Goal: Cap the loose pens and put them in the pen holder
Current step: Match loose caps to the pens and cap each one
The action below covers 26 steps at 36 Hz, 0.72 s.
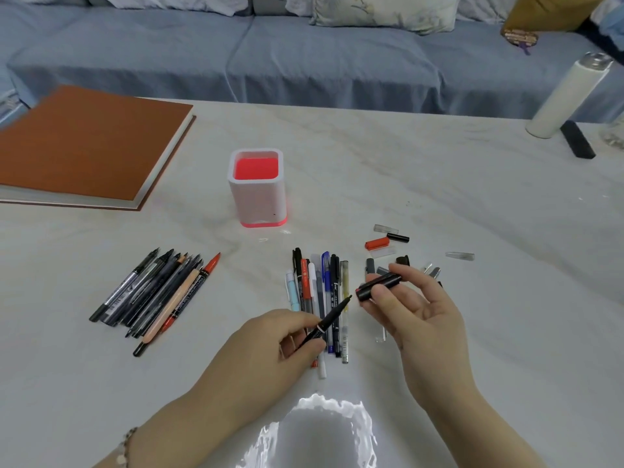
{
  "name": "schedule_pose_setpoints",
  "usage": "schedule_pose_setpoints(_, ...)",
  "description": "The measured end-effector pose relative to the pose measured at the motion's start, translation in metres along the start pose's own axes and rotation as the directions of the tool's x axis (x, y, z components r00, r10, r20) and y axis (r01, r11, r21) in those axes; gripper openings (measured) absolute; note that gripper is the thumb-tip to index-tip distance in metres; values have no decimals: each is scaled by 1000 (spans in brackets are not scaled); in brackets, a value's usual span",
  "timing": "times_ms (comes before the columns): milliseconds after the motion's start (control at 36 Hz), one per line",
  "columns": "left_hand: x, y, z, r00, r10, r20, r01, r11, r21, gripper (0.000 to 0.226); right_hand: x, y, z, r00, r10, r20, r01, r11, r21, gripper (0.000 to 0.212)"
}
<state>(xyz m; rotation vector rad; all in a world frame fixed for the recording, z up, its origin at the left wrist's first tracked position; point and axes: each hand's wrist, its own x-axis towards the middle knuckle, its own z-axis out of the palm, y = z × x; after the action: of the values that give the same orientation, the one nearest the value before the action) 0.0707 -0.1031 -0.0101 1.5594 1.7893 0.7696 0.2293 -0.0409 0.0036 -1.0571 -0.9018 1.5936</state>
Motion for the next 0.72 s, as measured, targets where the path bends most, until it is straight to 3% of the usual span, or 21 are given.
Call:
schedule_pose_setpoints(167,1,2,-1,997,71,-1,-71,996,62,15,-3,3,3,995,21,93,-9,992,-127,24)
schedule_pose_setpoints(333,2,-3,1,986,166,-10,-162,976,144,50,-1,3,1,995,8,95,9,984,-176,20)
schedule_pose_setpoints(472,2,-4,0,984,179,-9,-175,974,145,50,-1,3,3,989,25,145,-2,987,-158,21)
schedule_pose_setpoints(639,2,2,-3,997,82,-3,-82,996,24,33,-1,5,8,976,3,216,27,990,-137,25)
schedule_pose_setpoints(722,4,4,-6,995,3,100,14,986,-168,23,1,5,9,962,-9,272,41,993,-113,24)
